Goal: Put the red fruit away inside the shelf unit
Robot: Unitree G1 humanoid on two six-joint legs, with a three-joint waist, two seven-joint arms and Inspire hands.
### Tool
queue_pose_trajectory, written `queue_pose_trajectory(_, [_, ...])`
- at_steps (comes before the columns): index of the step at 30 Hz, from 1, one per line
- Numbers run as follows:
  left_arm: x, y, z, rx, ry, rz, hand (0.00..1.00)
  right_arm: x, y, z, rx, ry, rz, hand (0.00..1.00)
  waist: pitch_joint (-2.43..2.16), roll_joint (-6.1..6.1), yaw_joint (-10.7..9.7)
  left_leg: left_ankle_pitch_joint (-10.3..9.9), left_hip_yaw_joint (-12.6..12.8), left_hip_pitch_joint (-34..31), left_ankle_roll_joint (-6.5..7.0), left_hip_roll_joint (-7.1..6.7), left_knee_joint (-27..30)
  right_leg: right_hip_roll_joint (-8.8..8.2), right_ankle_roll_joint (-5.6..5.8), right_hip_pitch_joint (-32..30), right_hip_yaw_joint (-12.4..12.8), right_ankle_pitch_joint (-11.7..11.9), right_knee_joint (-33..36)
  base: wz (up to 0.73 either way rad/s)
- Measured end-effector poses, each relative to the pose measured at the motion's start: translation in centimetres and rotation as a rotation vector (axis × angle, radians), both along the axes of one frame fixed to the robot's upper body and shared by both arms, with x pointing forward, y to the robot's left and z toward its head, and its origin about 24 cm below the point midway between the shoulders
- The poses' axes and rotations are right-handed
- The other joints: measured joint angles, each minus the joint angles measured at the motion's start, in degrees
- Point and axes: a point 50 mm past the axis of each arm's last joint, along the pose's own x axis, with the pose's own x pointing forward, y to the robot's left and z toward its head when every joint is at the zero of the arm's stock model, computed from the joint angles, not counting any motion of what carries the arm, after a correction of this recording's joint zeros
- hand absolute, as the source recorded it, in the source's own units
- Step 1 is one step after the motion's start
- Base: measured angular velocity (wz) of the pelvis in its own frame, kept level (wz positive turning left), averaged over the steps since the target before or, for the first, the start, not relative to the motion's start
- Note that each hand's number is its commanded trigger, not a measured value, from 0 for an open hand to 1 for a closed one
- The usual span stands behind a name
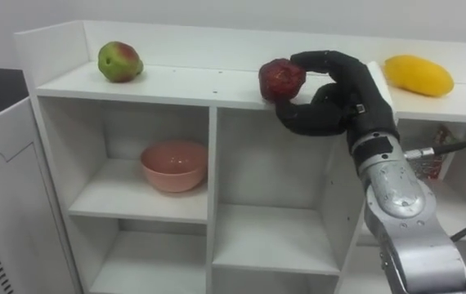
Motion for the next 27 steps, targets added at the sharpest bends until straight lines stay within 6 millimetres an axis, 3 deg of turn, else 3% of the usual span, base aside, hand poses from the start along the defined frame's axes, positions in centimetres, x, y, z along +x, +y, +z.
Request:
queue_pose_trajectory(8, [0.2,-0.3,0.0,-0.026,-0.023,0.002,0.0,-2.1,3.4,-0.1,-0.047,-0.034,0.193,1.0,0.06,0.89,-0.03,0.0,0.84,0.35,0.0,0.16,-0.64,0.19,-0.01,-0.12,1.13,0.01,0.01,-0.05])
queue_pose_trajectory(14, [0.2,-0.7,-0.1,-0.027,-0.041,-0.034,0.0,-3.5,5.3,-1.5,-0.04,-0.011,0.31,1.0,0.2,1.42,0.12,0.0,1.44,0.42,0.0,0.14,-1.13,0.22,-0.01,-0.69,1.51,0.02,-0.02,-0.05])
queue_pose_trajectory(23, [-1.2,-1.4,-0.9,-0.011,-0.026,-0.04,0.0,-4.8,5.6,-6.5,0.038,0.174,0.387,1.0,0.09,2.45,0.26,0.03,1.74,-0.24,0.02,0.2,-1.39,0.25,-0.01,-1.63,1.47,0.02,-0.04,-0.01])
queue_pose_trajectory(27, [-2.5,-1.4,-1.5,0.01,-0.007,-0.028,0.0,-4.7,4.9,-10.2,0.101,0.318,0.358,1.0,0.14,2.57,0.18,0.05,1.89,-0.65,0.06,0.18,-1.23,0.1,0.0,-1.75,1.43,0.02,0.01,0.0])
